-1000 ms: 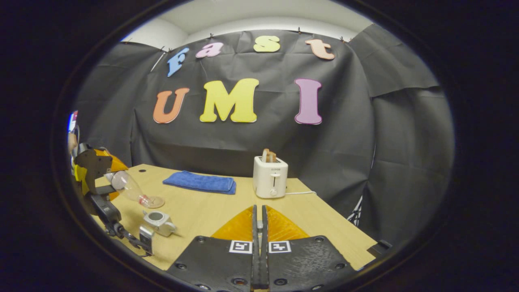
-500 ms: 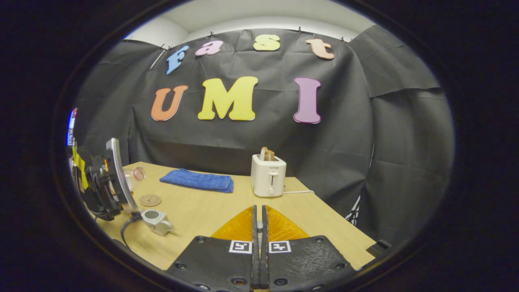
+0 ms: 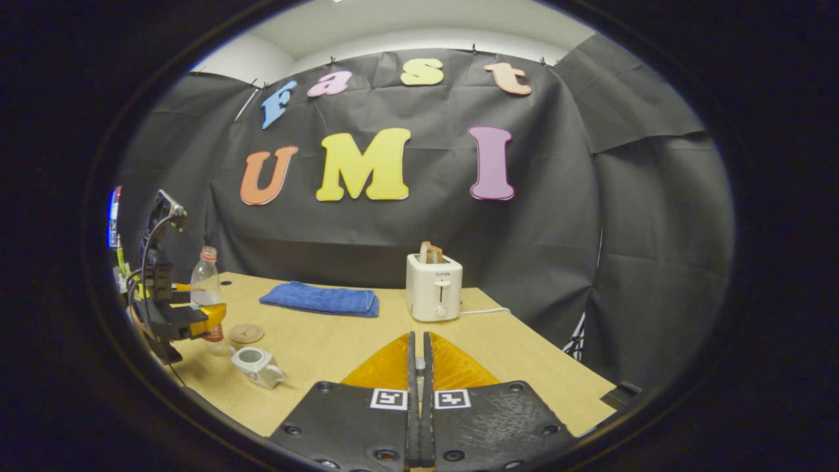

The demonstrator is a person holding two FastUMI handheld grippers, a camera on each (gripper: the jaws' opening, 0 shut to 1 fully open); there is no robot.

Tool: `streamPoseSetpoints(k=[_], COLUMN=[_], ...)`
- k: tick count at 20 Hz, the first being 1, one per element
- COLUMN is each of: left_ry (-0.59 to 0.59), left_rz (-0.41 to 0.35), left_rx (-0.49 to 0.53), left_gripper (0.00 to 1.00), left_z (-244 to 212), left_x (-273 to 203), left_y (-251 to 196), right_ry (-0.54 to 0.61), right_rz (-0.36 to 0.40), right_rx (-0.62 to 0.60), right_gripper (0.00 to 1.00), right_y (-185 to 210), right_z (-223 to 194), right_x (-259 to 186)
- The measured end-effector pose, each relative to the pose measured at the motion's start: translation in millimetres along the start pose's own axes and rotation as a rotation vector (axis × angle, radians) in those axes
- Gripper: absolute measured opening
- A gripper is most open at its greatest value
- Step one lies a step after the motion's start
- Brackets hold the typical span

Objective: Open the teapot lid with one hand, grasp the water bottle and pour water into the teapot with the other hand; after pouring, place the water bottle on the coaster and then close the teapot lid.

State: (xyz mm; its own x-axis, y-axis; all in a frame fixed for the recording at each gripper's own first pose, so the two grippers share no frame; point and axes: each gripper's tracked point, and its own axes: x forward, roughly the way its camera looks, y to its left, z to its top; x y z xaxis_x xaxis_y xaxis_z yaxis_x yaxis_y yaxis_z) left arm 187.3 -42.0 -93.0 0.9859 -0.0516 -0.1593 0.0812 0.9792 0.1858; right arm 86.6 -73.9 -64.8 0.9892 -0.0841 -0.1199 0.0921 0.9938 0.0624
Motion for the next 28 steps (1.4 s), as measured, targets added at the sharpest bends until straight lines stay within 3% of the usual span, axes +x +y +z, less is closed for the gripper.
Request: streamPoseSetpoints(k=[4, 11, 24, 28], left_ry=[-0.033, -0.129, -0.104, -0.102], left_rz=[0.012, -0.021, -0.036, -0.039], left_rx=[-0.15, -0.244, -0.173, -0.165], left_gripper=[0.76, 0.77, 0.79, 0.85], left_z=[5.1, 29.6, 14.3, 14.4], left_x=[29.3, 60.8, 76.9, 75.9], left_y=[13.2, 17.7, 9.8, 9.9], right_ry=[0.008, 0.077, 0.129, 0.132], right_rz=[-0.006, 0.017, 0.026, 0.024], right_rx=[-0.002, -0.019, -0.05, -0.056], right_gripper=[0.0, 0.0, 0.0, 0.0], right_y=[0.8, 8.9, 21.1, 21.1], right_z=[-4.3, -31.6, -55.8, -56.3], right_x=[4.6, 20.9, 34.1, 33.0])
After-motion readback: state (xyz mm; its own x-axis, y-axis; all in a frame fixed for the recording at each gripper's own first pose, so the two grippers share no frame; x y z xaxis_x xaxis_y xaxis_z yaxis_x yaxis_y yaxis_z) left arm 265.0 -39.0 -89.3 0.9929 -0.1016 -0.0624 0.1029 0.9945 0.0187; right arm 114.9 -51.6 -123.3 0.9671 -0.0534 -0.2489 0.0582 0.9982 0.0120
